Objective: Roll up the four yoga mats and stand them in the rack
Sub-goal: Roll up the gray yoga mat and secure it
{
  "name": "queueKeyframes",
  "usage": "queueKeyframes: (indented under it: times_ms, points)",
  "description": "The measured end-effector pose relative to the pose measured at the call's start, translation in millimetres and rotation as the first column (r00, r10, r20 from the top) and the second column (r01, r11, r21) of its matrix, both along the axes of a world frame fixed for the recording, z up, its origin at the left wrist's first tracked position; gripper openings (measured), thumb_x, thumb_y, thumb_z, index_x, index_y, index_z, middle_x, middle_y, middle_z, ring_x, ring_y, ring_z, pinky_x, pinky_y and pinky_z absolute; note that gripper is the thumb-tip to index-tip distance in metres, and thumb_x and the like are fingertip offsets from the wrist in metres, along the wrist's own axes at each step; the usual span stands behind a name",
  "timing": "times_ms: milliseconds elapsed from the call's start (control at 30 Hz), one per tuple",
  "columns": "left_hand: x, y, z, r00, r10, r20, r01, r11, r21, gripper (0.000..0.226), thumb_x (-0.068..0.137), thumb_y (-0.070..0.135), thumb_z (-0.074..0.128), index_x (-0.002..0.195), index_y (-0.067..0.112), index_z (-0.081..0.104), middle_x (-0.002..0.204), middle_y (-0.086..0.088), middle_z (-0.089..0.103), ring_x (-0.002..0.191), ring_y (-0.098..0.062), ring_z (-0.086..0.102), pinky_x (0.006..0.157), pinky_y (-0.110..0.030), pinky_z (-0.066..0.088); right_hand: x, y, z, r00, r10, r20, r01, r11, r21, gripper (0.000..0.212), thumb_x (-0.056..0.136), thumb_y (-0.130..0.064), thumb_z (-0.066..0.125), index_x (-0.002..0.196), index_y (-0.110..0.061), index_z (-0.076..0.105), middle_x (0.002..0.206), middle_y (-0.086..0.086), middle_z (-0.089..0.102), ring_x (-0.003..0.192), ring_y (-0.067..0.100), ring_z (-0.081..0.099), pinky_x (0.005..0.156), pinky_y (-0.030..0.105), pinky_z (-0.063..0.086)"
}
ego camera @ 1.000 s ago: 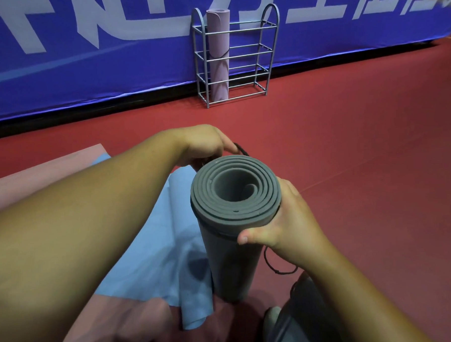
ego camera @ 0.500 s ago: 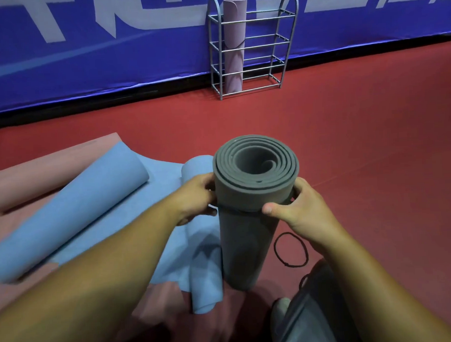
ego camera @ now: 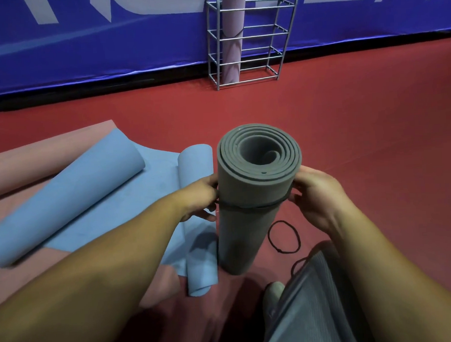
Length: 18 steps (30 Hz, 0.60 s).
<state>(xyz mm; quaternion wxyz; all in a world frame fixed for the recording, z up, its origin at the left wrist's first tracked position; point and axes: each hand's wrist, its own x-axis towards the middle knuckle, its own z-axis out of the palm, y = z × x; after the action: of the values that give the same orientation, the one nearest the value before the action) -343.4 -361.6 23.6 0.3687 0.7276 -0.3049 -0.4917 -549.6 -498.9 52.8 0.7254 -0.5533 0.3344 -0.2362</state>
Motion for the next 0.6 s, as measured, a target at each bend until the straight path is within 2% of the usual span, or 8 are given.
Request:
queueKeyframes:
  times_ms: [100,200,300,400,467,533,600]
  points:
    - [1,1,1,0.999,0.006,0.049,-0.006,1.0,-0.003,0.04,0.095,0.0,0.039,0.104,0.03,0.064,0.084,-0.001,0.053,0.062,-0.015,0.04,0.071,-0.037,0.061,7,0,2,0.997,-0.076,0.011,0.076,0.996,0.056,0.029,0.092,0.013,0.053,0.103,-0.002,0.075,0.076,0.002,0.071,0.063,0.011,0.045,0.063,0.025,0.034]
    - [2,5,2,0.999,-0.011,0.05,0.012,1.0,-0.012,0.04,0.095,-0.003,0.042,0.1,0.029,0.064,0.078,0.001,0.053,0.06,-0.015,0.04,0.074,-0.039,0.059,9,1,6,0.994,-0.106,0.005,0.105,0.986,0.127,0.033,0.092,0.018,0.047,0.101,-0.001,0.072,0.076,0.005,0.072,0.061,0.01,0.051,0.052,0.016,0.04]
    - [3,8,-1,0.999,-0.014,0.042,0.014,1.0,-0.015,0.042,0.094,-0.007,0.042,0.099,0.03,0.063,0.079,-0.001,0.051,0.059,-0.014,0.042,0.072,-0.037,0.059,9,-2,0,0.994,-0.111,-0.002,0.109,0.975,0.193,0.043,0.087,0.025,0.04,0.093,-0.003,0.072,0.073,0.005,0.071,0.059,0.012,0.049,0.047,0.017,0.034]
    - [-2,11,-10,0.994,-0.062,0.093,0.061,0.998,0.016,0.048,0.092,-0.008,0.043,0.103,0.035,0.06,0.091,-0.002,0.057,0.067,-0.016,0.051,0.071,-0.035,0.06,7,0,-23,0.966,-0.165,-0.197,0.183,0.98,0.081,0.051,0.078,0.029,0.037,0.088,-0.005,0.073,0.063,0.002,0.069,0.055,0.013,0.046,0.049,0.022,0.03]
    - [-8,13,-20,0.986,-0.089,0.138,0.081,0.995,0.066,0.047,0.092,-0.006,0.042,0.103,0.037,0.058,0.096,0.003,0.064,0.076,-0.016,0.058,0.075,-0.036,0.06,5,3,-45,0.909,-0.198,-0.367,0.19,0.98,-0.058,0.047,0.078,0.027,0.041,0.085,-0.006,0.074,0.057,-0.003,0.066,0.052,0.009,0.05,0.047,0.019,0.038]
    - [-12,16,-34,0.99,-0.073,0.12,0.059,0.991,0.119,0.043,0.093,-0.002,0.041,0.097,0.037,0.059,0.088,0.002,0.063,0.07,-0.017,0.054,0.07,-0.034,0.057,6,5,-63,0.835,-0.198,-0.514,0.142,0.979,-0.147,0.038,0.085,0.016,0.05,0.069,-0.012,0.069,0.05,-0.007,0.061,0.053,0.012,0.05,0.047,0.022,0.043]
    - [-14,18,-49,0.996,-0.043,0.084,0.029,0.987,0.159,0.042,0.095,0.0,0.041,0.099,0.037,0.061,0.088,-0.003,0.06,0.065,-0.017,0.049,0.062,-0.029,0.056,9,5,-73,0.749,-0.204,-0.63,0.089,0.974,-0.209,0.032,0.089,0.004,0.054,0.062,-0.013,0.059,0.049,-0.005,0.051,0.051,0.015,0.038,0.044,0.024,0.032]
